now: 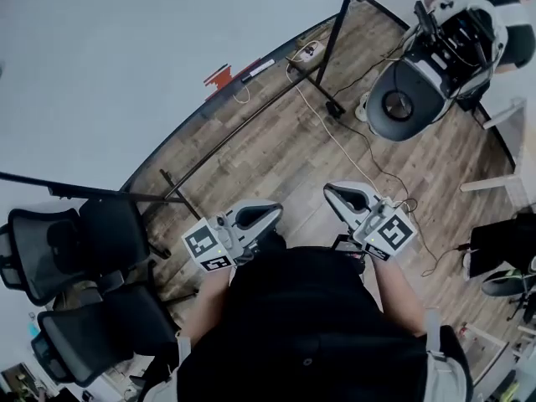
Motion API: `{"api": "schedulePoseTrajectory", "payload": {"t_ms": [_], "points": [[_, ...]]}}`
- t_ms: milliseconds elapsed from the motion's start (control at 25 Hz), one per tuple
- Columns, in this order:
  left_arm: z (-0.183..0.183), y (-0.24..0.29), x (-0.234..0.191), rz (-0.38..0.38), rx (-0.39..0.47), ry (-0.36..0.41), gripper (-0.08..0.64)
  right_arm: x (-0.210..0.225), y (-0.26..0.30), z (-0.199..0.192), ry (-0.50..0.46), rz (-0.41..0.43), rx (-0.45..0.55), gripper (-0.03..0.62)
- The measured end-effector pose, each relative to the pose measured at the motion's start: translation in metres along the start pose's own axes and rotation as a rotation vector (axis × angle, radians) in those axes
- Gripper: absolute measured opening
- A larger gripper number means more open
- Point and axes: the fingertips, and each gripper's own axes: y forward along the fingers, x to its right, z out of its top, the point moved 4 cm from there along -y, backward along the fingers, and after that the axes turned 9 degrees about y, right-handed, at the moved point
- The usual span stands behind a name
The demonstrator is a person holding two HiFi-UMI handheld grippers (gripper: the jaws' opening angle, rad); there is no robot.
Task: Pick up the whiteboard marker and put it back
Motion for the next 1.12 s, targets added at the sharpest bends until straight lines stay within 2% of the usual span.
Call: {"api": "schedulePoseTrajectory", "payload": {"t_ms": [240, 400, 600, 920, 1120], "points": [[0.011, -0.019, -0.063, -0.022, -0.019, -0.005, 0.011, 0.01, 0.046, 0.02, -0.027, -0.05, -0.011, 0.02], [0.021, -0.023, -0.082, -0.019, -0.022, 0.017, 0.012, 0.016, 0.055, 0.031, -0.06, -0.077, -0.022, 0.02], [0.022, -0.018, -0.102, -0.019, -0.028, 0.016, 0.012, 0.05, 0.062, 0.034, -0.056, -0.1, -0.032, 0.02], [0.016, 0.019, -0.148, 0.06, -0.07, 0.002, 0.012, 0.13, 0.083, 0.04, -0.022, -0.032, -0.009, 0.02], [0.032, 0.067, -0.201, 0.178, -0.077, 0.051, 0.012, 0.206, 0.095, 0.058, -0.032, 0.039, 0.003, 0.02]]}}
